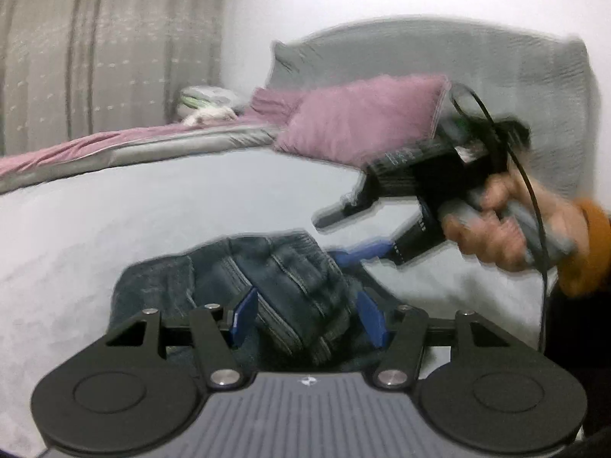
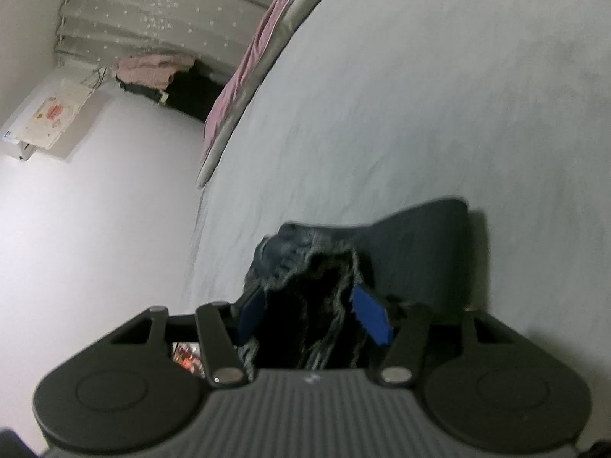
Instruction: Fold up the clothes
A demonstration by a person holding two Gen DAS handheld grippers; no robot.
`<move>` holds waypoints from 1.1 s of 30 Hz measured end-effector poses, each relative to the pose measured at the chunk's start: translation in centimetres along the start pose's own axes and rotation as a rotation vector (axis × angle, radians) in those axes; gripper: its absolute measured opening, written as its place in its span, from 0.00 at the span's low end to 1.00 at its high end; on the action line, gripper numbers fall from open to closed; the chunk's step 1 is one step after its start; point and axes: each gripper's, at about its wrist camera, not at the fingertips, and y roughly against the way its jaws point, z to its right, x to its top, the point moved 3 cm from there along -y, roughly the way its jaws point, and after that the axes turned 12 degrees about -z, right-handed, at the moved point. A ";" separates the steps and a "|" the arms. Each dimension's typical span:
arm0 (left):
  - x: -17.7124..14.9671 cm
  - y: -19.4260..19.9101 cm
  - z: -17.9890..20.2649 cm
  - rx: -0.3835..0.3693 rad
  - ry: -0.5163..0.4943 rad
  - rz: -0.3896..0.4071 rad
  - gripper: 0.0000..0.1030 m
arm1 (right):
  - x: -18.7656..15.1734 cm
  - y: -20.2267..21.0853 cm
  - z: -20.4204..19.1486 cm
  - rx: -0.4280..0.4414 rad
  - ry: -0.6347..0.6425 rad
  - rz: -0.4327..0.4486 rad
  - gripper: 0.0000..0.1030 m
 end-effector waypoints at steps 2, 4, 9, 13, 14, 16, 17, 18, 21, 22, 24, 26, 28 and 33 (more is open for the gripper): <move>0.4 0.1 -1.3 0.003 0.061 0.030 0.56 | -0.4 0.1 -0.2 -0.007 0.013 -0.013 0.45; 0.5 -0.2 -2.3 0.005 0.108 0.040 0.56 | -0.3 -0.2 -0.1 -0.017 0.019 -0.025 0.40; 1.3 -2.4 -4.1 0.011 0.190 0.019 0.55 | -0.4 -1.0 0.2 -0.044 0.013 -0.058 0.36; 1.0 -3.5 -3.9 0.019 0.181 -0.010 0.55 | -0.8 -1.4 0.3 -0.050 0.010 -0.072 0.37; 1.0 -3.8 -3.8 0.020 0.175 -0.015 0.55 | -0.9 -1.5 0.3 -0.044 0.011 -0.075 0.38; 1.0 -4.1 -3.7 0.019 0.168 -0.019 0.55 | -0.9 -1.8 0.3 -0.031 0.013 -0.082 0.40; 0.9 -4.1 -3.7 0.016 0.168 -0.018 0.55 | -0.9 -2.1 0.1 -0.028 0.019 -0.087 0.40; 0.9 -4.1 -3.7 0.013 0.169 -0.016 0.55 | -0.9 -2.4 0.0 -0.028 0.027 -0.094 0.40; 0.9 -4.0 -3.8 0.014 0.180 -0.010 0.55 | -1.0 -3.3 -0.4 -0.055 0.064 -0.101 0.39; 0.9 -4.0 -3.9 0.017 0.182 -0.008 0.55 | -1.0 -3.7 -0.6 -0.063 0.075 -0.101 0.39; 1.1 -4.1 -3.9 0.020 0.187 -0.004 0.55 | -1.1 -4.1 -0.9 -0.068 0.090 -0.092 0.39; 1.2 -4.2 -3.9 0.023 0.192 0.000 0.55 | -1.3 -4.5 -1.2 -0.072 0.105 -0.083 0.33; 1.4 -4.3 -4.0 0.035 0.197 0.011 0.55 | -1.5 -4.7 -1.5 -0.068 0.108 -0.077 0.24; 1.9 -3.7 -4.8 0.088 0.244 0.084 0.54 | -1.9 -2.8 -3.0 0.022 0.086 -0.061 0.18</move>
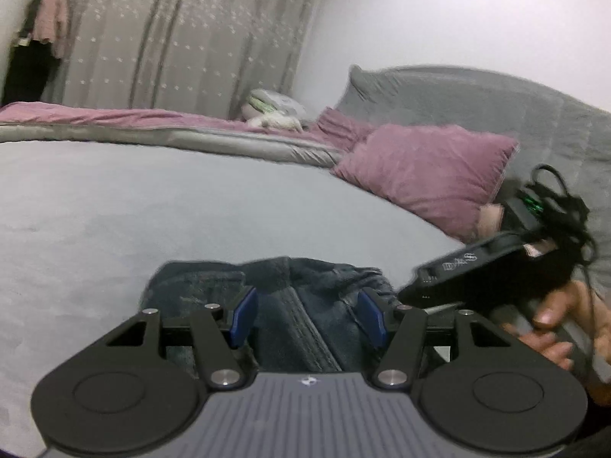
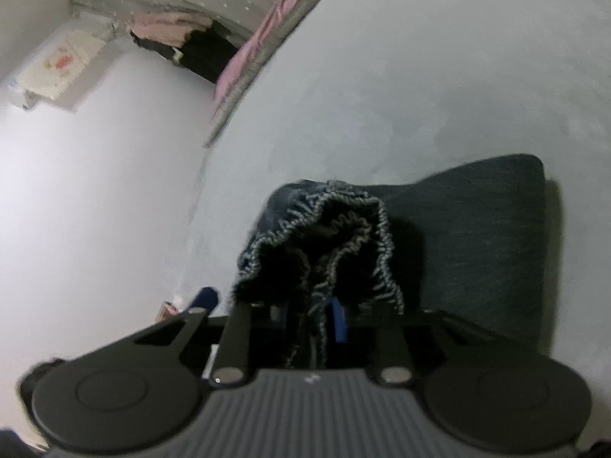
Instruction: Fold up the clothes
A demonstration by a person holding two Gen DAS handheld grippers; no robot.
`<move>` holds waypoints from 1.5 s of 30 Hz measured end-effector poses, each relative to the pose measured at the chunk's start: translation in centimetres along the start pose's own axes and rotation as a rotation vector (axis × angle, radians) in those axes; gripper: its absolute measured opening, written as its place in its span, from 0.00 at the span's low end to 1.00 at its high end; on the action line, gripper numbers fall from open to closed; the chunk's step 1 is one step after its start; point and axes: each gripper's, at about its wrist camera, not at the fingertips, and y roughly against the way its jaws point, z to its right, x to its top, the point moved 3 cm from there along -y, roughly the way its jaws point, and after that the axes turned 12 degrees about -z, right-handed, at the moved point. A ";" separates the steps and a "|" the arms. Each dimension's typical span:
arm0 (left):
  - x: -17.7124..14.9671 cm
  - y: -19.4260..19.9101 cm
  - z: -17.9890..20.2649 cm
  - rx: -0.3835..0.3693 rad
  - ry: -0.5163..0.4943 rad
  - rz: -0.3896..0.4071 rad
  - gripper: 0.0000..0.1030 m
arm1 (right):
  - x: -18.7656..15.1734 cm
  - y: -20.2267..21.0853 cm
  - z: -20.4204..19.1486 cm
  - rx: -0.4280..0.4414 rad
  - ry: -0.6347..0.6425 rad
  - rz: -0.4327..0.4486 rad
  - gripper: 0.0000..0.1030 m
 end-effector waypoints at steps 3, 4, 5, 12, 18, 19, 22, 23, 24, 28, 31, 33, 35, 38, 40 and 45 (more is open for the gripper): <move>0.6 0.6 -0.6 0.021 0.040 0.057 0.47 | -0.4 1.2 -0.9 0.029 0.019 -0.005 0.17; 0.7 0.6 -0.7 0.021 0.051 0.066 0.45 | -0.5 1.7 -1.2 0.038 0.026 -0.006 0.17; 0.7 0.6 -0.9 0.020 0.062 0.074 0.44 | -0.7 2.1 -1.5 0.045 0.032 -0.008 0.17; -0.3 -1.9 0.0 0.007 0.015 -0.022 0.40 | -0.6 1.1 2.4 -0.165 0.018 -0.089 0.19; -1.2 -3.4 1.3 0.011 -0.051 -0.073 0.37 | -0.2 3.3 0.7 -0.163 0.098 -0.088 0.36; -1.2 -3.3 1.3 0.002 -0.050 -0.071 0.36 | -0.1 3.7 0.3 -0.172 0.115 -0.076 0.36; -1.2 -3.1 1.4 -0.032 -0.041 -0.065 0.22 | 0.2 5.0 -0.9 -0.198 0.180 -0.015 0.35; -1.1 -3.0 1.4 -0.044 -0.038 -0.063 0.16 | 0.3 5.4 -1.3 -0.206 0.204 0.010 0.34; -1.2 -3.0 1.6 -0.056 -0.042 -0.064 0.15 | 0.4 5.8 -1.8 -0.216 0.235 0.052 0.34; -1.7 -3.3 2.9 -0.093 -0.099 -0.086 0.00 | -0.4 5.8 -3.5 -0.301 0.402 0.165 0.21; -2.3 -3.8 3.5 -0.085 -0.133 -0.111 0.00 | -0.6 3.7 -5.0 -0.378 0.563 0.206 0.15; -2.7 -4.1 4.0 -0.078 -0.155 -0.127 0.00 | -0.7 1.8 -5.7 -0.380 0.624 0.202 0.13; -3.4 -4.5 4.5 -0.060 -0.190 -0.144 0.00 | -0.8 0.0 -6.0 -0.400 0.667 0.187 0.12; -4.5 -4.9 5.1 -0.033 -0.241 -0.147 0.00 | -0.9 -1.8 -5.4 -0.524 0.700 0.171 0.06; -4.9 -4.9 5.2 -0.030 -0.246 -0.144 0.00 | -0.5 -3.6 -4.5 -0.641 0.716 0.171 0.03; -5.5 -5.1 5.7 -0.015 -0.267 -0.144 0.00 | -0.5 -6.5 -3.7 -0.734 0.763 0.158 0.02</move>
